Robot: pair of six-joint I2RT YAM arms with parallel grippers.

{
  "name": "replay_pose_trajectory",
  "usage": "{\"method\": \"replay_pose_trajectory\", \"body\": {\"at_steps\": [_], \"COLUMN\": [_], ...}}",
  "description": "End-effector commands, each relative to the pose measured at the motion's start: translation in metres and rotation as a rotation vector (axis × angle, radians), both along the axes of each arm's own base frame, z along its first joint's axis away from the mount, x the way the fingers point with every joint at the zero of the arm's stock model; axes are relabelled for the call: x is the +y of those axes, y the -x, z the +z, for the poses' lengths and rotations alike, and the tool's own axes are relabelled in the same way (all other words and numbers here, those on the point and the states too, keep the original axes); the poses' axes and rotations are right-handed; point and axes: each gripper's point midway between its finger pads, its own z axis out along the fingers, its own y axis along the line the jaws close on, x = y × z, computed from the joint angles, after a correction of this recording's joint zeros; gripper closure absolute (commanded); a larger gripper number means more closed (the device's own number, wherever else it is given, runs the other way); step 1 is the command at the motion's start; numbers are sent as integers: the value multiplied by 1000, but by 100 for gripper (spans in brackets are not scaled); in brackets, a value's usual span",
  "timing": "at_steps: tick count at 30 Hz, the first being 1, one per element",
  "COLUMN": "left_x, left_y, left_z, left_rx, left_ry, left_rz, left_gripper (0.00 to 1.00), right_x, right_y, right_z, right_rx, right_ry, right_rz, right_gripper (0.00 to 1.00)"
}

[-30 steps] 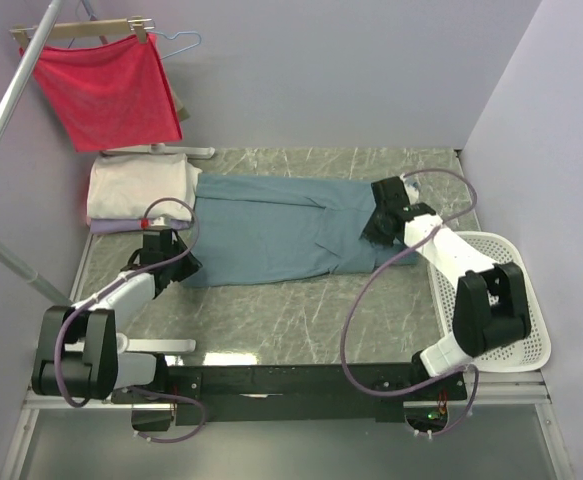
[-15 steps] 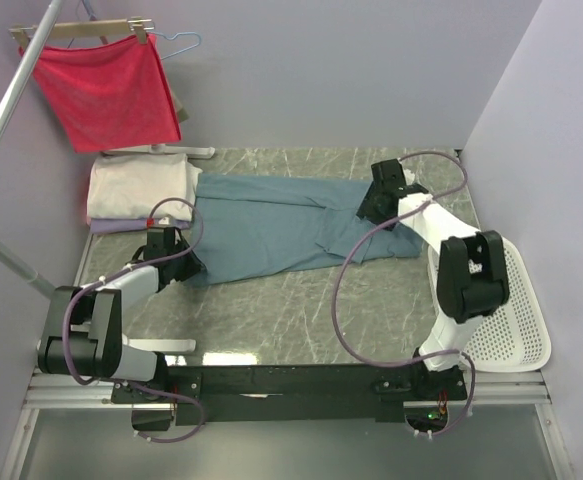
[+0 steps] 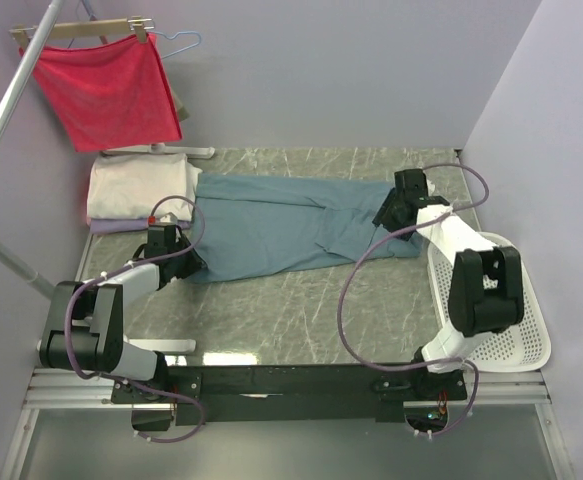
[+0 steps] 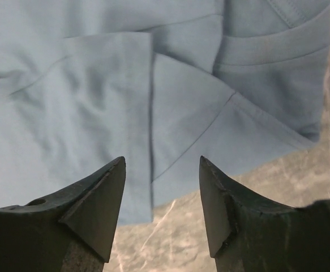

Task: Fold and stack the t-shirts
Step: Grap the side of the flattened tshirt closest away from the robot with both arms

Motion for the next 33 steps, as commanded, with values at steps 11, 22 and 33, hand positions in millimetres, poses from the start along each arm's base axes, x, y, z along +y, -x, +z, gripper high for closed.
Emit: {"method": "replay_pose_trajectory", "body": {"at_steps": [11, 22, 33], "left_x": [-1, 0, 0], "left_y": [-6, -6, -7], "left_z": [2, -1, -5], "left_rx": [-13, -1, 13], "left_ry": [-7, -8, -9], "left_rz": [-21, -18, -19], "left_gripper": [79, 79, 80], "right_x": [-8, -8, -6], "right_y": [-68, -92, -101], "right_z": [-20, -30, -39], "right_rx": [-34, -15, -24], "right_ry": [-34, -46, -81], "right_rz": [17, 31, 63], "right_gripper": [41, 41, 45]}}
